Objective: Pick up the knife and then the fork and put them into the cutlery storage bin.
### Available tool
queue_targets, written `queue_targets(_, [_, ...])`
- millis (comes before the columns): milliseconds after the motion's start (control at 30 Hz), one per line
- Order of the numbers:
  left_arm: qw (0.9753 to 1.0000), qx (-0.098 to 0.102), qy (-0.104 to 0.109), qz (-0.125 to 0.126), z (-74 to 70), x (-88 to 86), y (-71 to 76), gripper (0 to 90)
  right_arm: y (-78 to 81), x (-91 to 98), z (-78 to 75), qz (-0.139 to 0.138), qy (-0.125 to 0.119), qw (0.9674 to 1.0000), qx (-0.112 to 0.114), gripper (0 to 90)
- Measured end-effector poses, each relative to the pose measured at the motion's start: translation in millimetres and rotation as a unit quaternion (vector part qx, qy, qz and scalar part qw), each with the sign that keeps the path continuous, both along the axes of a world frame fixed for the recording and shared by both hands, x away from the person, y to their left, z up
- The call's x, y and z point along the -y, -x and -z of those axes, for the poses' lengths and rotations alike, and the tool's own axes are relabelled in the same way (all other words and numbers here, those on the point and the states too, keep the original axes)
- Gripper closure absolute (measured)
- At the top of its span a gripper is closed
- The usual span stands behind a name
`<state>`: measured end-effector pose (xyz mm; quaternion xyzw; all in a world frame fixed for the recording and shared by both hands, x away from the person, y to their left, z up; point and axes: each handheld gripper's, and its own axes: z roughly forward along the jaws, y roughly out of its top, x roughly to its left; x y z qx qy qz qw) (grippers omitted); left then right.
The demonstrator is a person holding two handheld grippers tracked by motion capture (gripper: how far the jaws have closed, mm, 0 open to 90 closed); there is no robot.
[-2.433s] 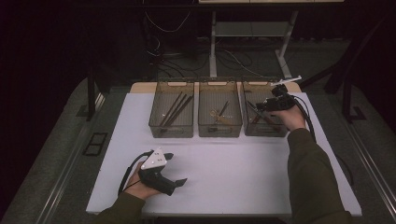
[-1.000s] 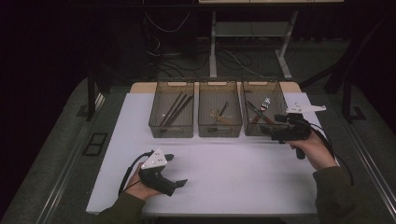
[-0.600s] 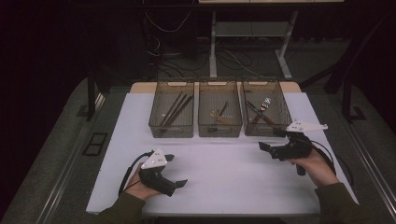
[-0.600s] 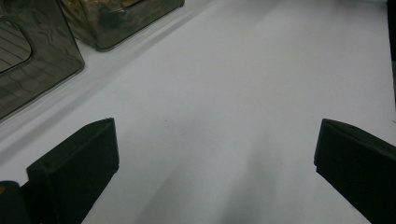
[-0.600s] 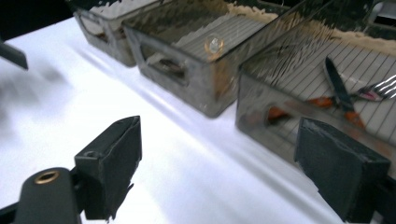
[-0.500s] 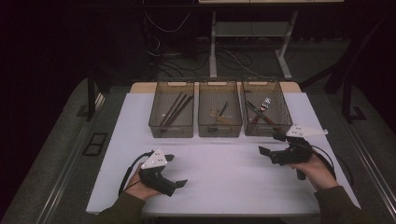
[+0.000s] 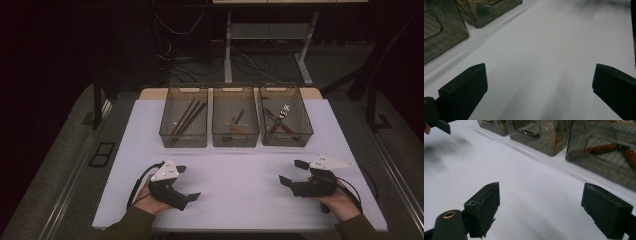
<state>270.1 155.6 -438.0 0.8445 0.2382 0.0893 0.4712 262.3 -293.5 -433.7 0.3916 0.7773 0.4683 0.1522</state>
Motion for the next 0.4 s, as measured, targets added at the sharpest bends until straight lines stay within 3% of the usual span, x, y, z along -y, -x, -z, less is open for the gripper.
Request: queue_targets(400, [1.0, 0.0, 0.003, 0.003, -1.0, -0.5, 0.8, 0.0, 10.1, 0.9, 13.6, -0.008, 0.019, 0.9997, -0.016, 15.5])
